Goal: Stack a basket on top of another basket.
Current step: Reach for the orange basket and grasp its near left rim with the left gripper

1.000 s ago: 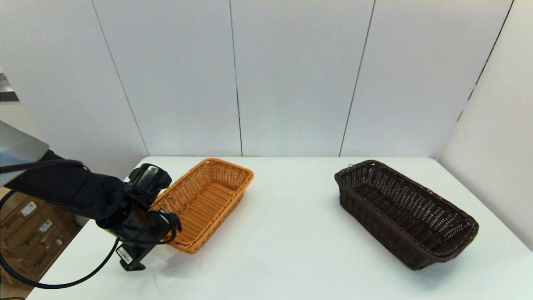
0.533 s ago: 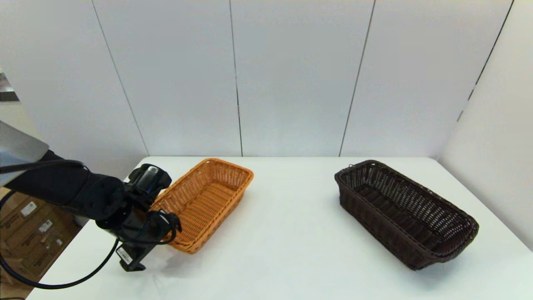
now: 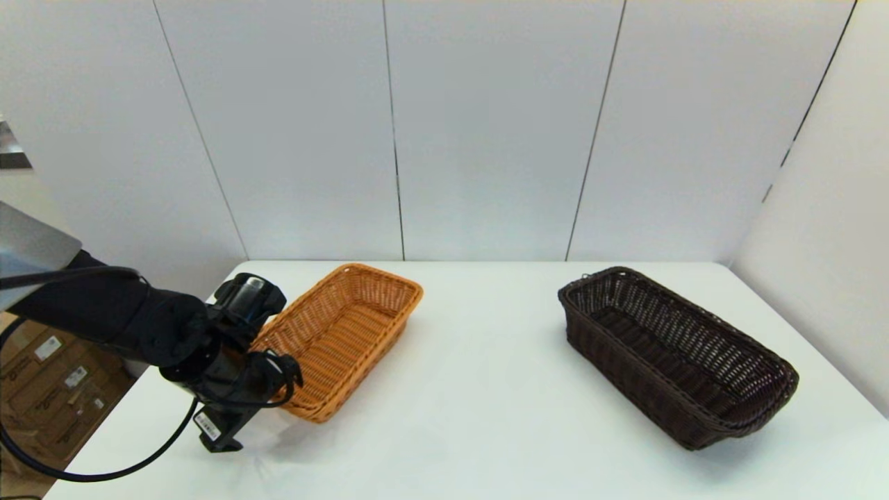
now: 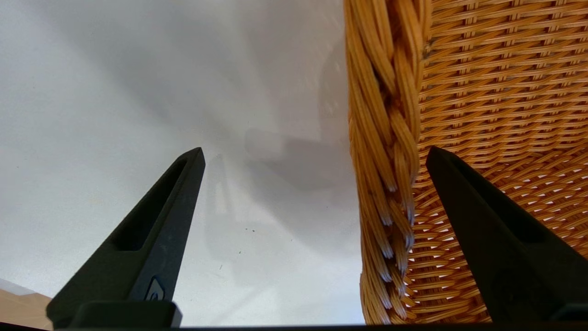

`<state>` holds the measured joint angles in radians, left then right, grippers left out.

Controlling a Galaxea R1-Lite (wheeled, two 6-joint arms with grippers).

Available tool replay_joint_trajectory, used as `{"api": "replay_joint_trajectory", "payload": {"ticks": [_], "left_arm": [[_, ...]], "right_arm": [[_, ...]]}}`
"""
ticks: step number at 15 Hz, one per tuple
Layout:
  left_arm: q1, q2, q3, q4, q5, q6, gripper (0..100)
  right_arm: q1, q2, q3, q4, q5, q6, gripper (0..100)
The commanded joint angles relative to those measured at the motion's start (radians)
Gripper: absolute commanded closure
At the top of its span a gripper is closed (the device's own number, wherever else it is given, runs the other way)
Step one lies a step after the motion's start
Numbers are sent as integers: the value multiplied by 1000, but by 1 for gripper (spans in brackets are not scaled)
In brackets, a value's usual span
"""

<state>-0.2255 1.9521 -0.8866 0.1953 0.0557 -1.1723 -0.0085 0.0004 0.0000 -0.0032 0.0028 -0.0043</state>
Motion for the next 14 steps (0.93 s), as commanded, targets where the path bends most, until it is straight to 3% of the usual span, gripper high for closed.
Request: {"api": "replay_joint_trajectory", "payload": {"ticks": [1, 5, 6, 14], "left_arm": [[0, -1, 0, 1, 1, -7, 0], [0, -1, 0, 1, 1, -7, 0], [0, -1, 0, 1, 1, -7, 100], [0, -1, -2, 10, 1, -6, 100]], "right_arm": [[-1, 0, 0, 0, 0, 0, 0], [1, 0, 0, 0, 0, 0, 0], [1, 0, 0, -1, 0, 0, 0], [1, 0, 0, 0, 0, 0, 0]]}}
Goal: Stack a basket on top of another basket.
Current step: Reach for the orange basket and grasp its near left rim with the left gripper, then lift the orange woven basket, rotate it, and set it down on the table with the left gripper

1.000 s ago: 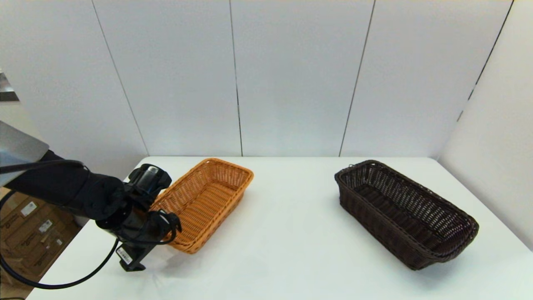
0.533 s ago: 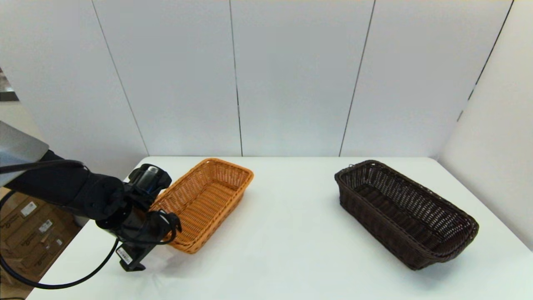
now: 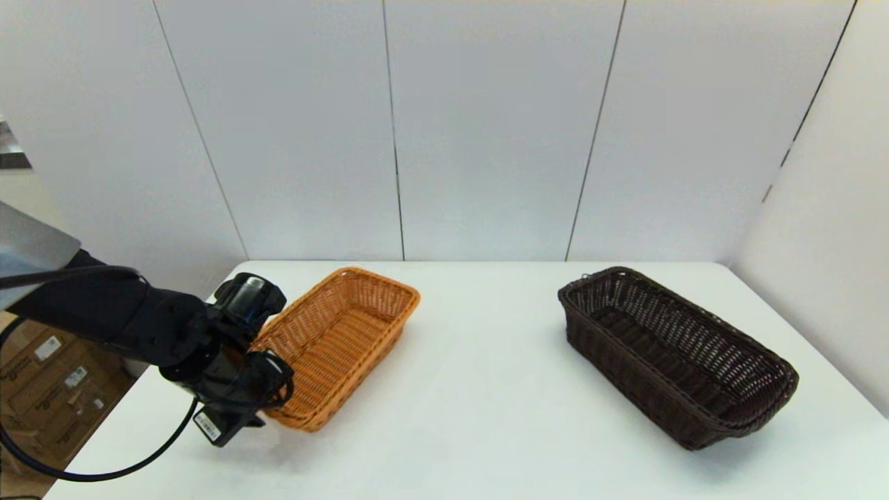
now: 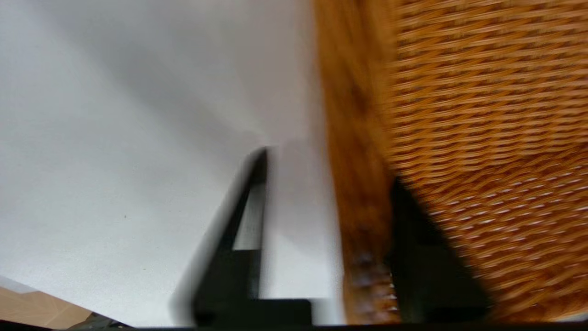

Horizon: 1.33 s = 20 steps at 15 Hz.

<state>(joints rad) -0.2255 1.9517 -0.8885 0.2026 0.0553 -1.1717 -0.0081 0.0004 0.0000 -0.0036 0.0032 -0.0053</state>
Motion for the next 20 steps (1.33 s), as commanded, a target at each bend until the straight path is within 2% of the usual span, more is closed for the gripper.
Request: {"api": "replay_joint_trajectory", "payload": {"ticks": [1, 11, 20], "left_arm": [[0, 0, 0, 3, 1, -6, 100], [0, -39, 0, 1, 5, -3, 100], [2, -194, 3, -3, -5, 3, 100]], "right_arm": [[-1, 0, 0, 1, 0, 1, 0], [-1, 0, 0, 1, 0, -1, 0], [0, 0, 0, 1, 0, -1, 0]]}}
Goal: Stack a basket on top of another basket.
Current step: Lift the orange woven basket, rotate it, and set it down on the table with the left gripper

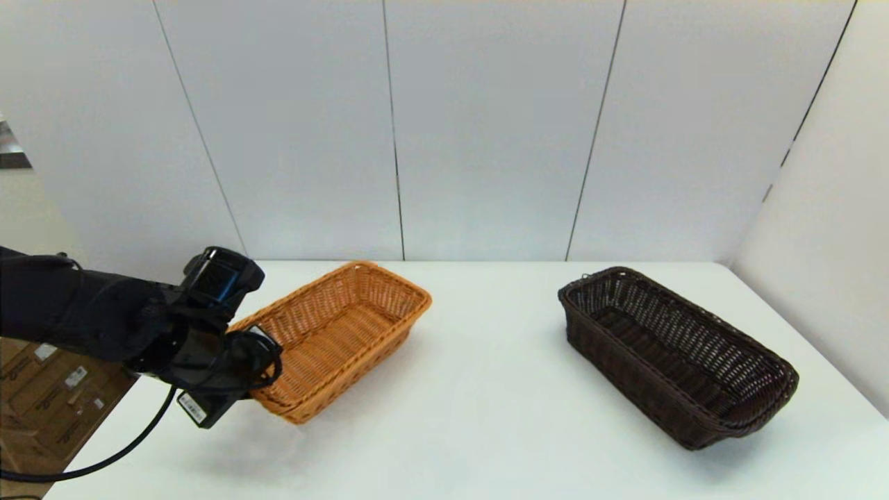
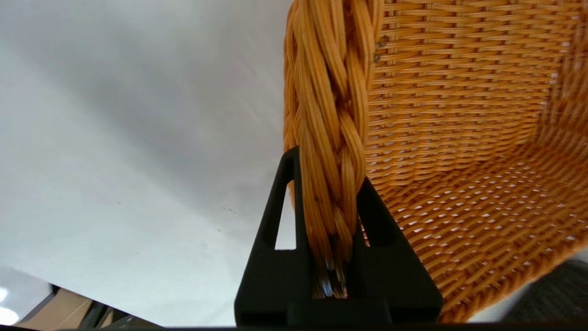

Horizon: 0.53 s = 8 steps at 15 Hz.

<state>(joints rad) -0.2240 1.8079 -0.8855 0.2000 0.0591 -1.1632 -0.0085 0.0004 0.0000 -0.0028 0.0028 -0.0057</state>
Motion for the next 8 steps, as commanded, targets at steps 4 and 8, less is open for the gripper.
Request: {"api": "replay_joint_trajectory", "payload": {"ticks": [4, 8], "left_arm": [[0, -122, 17, -45, -90, 14, 100], [-1, -136, 23, -37, -148, 234, 100]], "right_arm": [[-1, 0, 0, 0, 0, -3, 0], [-1, 0, 0, 0, 0, -3, 0]]}}
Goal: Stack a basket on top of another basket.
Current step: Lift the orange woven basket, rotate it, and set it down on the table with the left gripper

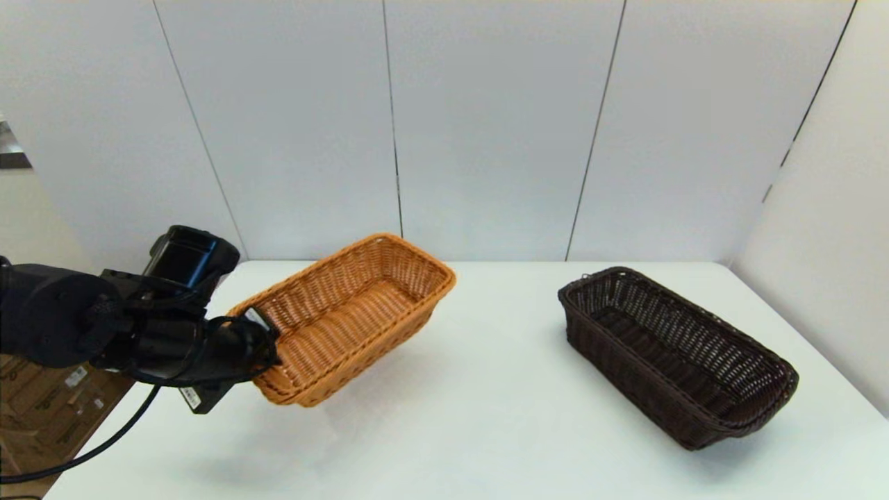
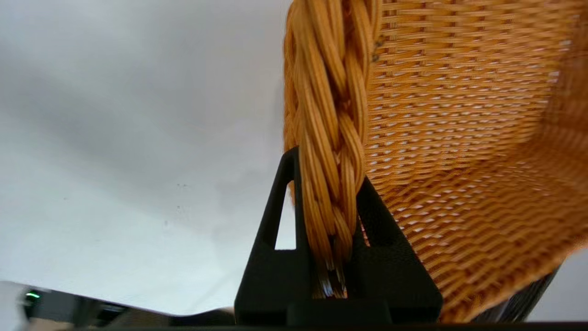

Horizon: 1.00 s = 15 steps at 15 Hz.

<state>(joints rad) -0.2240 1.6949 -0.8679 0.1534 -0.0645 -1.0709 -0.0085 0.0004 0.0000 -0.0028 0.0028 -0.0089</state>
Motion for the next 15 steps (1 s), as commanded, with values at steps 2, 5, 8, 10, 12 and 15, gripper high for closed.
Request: {"api": "replay_joint_trajectory", "payload": {"ticks": [2, 5, 8, 10, 12, 15], "left_arm": [[3, -12, 9, 15, -28, 284, 100], [2, 14, 6, 17, -61, 517, 100], [0, 19, 3, 15, -224, 640, 100], [-11, 40, 1, 14, -268, 700, 100], [-21, 88, -31, 12, -268, 709, 100], [-40, 141, -69, 14, -268, 715, 100]], "right_arm": [[1, 0, 0, 0, 0, 0, 0], [-1, 0, 0, 0, 0, 1, 0], [1, 0, 0, 0, 0, 0, 0], [-1, 0, 0, 0, 0, -3, 0], [-1, 0, 0, -2, 0, -3, 0], [-1, 0, 0, -2, 0, -3, 0]]}}
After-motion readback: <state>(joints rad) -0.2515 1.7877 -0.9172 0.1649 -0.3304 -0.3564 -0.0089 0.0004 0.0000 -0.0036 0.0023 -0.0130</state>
